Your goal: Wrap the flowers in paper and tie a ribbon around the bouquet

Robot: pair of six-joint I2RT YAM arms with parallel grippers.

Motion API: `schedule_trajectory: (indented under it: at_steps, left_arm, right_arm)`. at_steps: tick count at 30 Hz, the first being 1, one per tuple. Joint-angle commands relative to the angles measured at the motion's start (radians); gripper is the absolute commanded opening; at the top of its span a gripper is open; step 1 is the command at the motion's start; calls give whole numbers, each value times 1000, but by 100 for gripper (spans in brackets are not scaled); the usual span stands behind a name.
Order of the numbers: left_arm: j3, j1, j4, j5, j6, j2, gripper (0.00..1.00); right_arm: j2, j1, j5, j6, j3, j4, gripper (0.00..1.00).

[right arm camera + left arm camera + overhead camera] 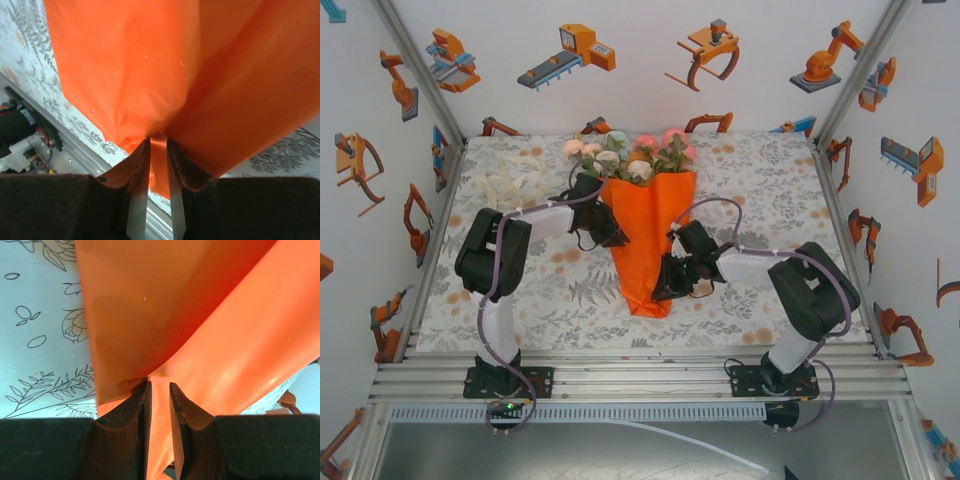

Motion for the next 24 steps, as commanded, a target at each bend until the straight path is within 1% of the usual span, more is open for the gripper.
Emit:
schedule_trajectory:
  at_steps: [1, 5, 8, 12, 14, 16, 20, 24]
  left_arm:
    - [-16, 25, -51, -55, 45, 8, 26]
    - [-11, 28, -50, -43, 52, 5, 26]
    - [-8, 28, -49, -34, 48, 6, 26]
    - [-12, 29, -49, -41, 48, 2, 26]
    - [-11, 30, -54, -39, 52, 0, 26]
    - [-13, 30, -60, -37, 65, -18, 27]
    - [-47, 26, -58, -21, 98, -113, 34]
    - [-81, 19, -79, -16, 126, -242, 37]
  right_arm:
    - [-47, 10, -8, -3, -13, -56, 25]
    - [-139, 18, -8, -6, 32, -131, 26]
    - [-165, 44, -7, 41, -16, -61, 26]
    - [-86, 89, -36, 114, -100, 84, 26]
    - [-46, 96, -41, 124, -128, 117, 26]
    - [-42, 95, -27, 130, -138, 114, 25]
    - [-131, 94, -11, 121, -95, 61, 26]
    - [-233, 63, 44, 110, -46, 20, 26]
